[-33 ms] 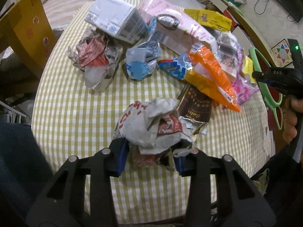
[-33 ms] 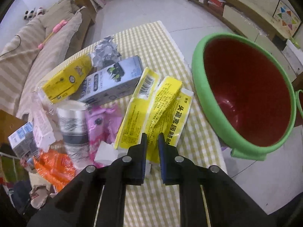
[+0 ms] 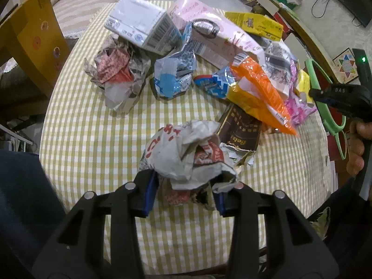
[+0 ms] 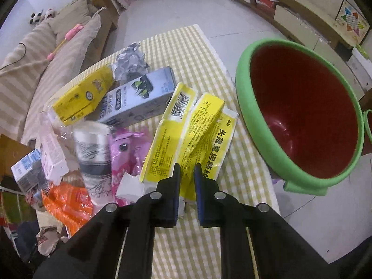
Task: Collect trash
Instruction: 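Grasp crumpled white paper with left tool while right tool grasps yellow wrappers, then lift both held items and carry them over the green bucket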
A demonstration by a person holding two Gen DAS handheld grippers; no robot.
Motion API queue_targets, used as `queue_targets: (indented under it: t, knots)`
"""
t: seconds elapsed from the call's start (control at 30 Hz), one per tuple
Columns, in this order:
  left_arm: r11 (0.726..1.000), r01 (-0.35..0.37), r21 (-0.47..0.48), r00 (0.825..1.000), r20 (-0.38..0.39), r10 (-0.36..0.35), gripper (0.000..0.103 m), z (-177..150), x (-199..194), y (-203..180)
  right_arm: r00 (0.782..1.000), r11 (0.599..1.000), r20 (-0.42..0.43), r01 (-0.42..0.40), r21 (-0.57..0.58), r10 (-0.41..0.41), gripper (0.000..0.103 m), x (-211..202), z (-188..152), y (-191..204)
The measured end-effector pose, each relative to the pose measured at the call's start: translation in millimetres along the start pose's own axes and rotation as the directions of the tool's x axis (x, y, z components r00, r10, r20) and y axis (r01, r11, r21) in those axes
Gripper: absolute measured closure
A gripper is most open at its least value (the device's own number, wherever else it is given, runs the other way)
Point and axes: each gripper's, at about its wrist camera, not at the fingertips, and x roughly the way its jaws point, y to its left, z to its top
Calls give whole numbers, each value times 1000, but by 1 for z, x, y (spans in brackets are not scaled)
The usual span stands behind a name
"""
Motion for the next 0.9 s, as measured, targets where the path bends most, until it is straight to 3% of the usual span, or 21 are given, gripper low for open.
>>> queue_targets:
  t: [0.23,0.57,0.7,0.8,0.83,0.87,0.9]
  knots:
    - [1000,3,3,1000,26,-3,65,-7,-18,2,999,999,25,-30,36,29,92,-13,-3,-13]
    - [1000,6,-10,994,113,-5,65,-9,-46,8,997,997,34,-72,8,72,93,-36,-7,2]
    - [1000,8,-14,994,107,-6,65,-9,-48,14,995,996,-36,-92,-2,92,92,-27,-14,3]
    - [1000,17,-25,996,84,-15,65,-7,-47,16,995,996,-41,-88,25,89,81,-21,-18,-4]
    - [1000,19,-23,996,84,-17,65,-4,-50,16,995,995,-25,-93,40,94,67,-23,-18,-8]
    - [1000,21,-23,996,85,-19,65,-4,-51,17,996,995,-10,-90,48,90,43,-26,-18,-9]
    - [999,24,-24,996,88,-22,65,-4,-52,18,996,995,7,-86,57,86,34,-28,-16,-11]
